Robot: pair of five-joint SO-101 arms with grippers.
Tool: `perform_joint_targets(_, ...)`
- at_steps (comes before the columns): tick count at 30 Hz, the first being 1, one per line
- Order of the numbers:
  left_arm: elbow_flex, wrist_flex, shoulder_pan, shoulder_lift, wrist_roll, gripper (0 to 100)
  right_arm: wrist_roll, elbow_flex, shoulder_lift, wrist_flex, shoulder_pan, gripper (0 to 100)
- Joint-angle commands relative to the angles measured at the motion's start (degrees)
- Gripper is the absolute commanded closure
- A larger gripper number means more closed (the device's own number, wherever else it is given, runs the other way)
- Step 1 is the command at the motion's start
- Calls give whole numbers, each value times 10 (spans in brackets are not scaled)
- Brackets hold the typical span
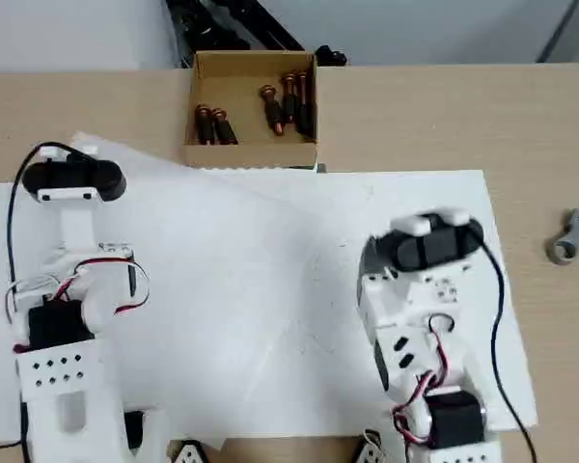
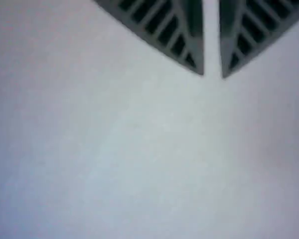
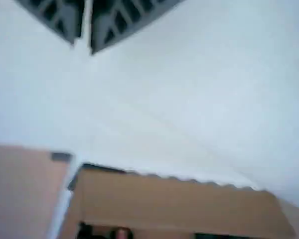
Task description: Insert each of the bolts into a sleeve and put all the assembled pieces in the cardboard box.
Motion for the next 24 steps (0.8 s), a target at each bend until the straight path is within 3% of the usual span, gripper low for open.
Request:
perform_joint_targets(1,29,-29,-5,-50,-1,995,15,47,-71,29,8,995)
perform_joint_targets(9,257,-109,-5,-333,-20,995,31,98,-63,52,7,995)
perform_joint_targets(14,368,-81,-5,-535,-20,995,31,185,-63,51,7,995)
perform_joint_targets(24,403,-69,-4,-490,-19,995,31,193,-63,48,7,994)
